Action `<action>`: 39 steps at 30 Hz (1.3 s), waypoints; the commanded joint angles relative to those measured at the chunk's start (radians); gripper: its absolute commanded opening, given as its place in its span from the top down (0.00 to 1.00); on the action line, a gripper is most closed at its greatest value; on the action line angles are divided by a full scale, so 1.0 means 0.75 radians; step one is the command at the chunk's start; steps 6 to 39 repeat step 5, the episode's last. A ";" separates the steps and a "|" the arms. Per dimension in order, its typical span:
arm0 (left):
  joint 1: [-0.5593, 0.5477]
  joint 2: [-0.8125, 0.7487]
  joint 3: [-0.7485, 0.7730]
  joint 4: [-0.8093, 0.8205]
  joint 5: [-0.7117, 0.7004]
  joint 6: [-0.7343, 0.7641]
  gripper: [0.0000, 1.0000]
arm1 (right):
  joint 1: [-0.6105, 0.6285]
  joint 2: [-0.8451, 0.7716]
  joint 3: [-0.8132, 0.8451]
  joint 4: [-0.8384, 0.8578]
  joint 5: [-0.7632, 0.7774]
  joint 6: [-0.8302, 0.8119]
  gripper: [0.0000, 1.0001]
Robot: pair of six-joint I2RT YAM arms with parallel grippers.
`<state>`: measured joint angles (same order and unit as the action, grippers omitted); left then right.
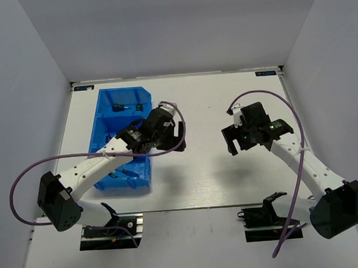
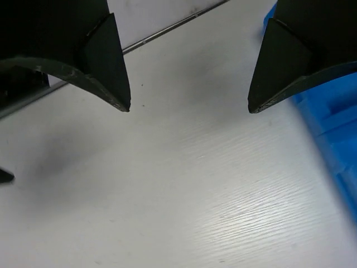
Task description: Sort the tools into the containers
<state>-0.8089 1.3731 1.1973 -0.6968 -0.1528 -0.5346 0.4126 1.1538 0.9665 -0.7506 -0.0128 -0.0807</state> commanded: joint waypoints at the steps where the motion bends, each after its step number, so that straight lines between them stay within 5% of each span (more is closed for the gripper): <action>1: -0.016 -0.029 -0.024 0.142 0.271 0.316 0.03 | -0.006 -0.055 0.018 0.070 0.197 0.011 0.10; 39: -0.030 -0.029 -0.052 0.180 0.273 0.328 0.00 | -0.012 -0.096 -0.010 0.103 0.271 0.024 0.10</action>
